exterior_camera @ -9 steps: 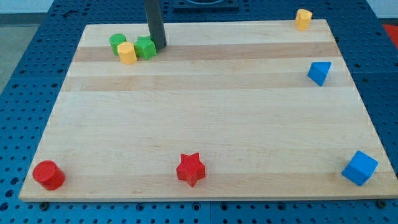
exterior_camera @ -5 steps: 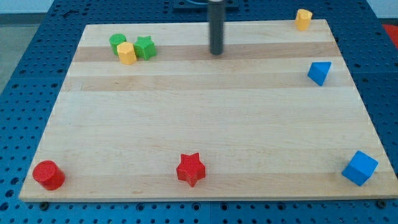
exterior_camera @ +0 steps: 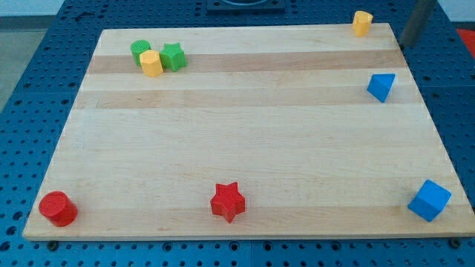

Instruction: Push yellow heart to the top center

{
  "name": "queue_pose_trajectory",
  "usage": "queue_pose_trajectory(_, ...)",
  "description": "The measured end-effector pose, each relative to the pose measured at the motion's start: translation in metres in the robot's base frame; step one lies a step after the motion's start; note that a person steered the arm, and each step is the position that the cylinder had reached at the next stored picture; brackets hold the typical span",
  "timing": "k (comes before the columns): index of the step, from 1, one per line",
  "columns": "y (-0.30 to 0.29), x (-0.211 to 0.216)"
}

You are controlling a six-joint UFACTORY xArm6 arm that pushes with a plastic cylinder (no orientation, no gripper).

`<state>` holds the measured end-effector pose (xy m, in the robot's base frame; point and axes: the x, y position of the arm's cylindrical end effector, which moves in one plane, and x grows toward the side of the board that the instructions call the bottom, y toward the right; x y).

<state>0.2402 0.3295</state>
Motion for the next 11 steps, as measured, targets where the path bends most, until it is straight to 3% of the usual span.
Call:
queue_pose_trajectory(2, 0.005, -0.049)
queue_pose_trajectory(4, -0.060, -0.038)
queue_pose_trajectory(9, -0.105, -0.049)
queue_pose_trajectory(11, -0.169, -0.048)
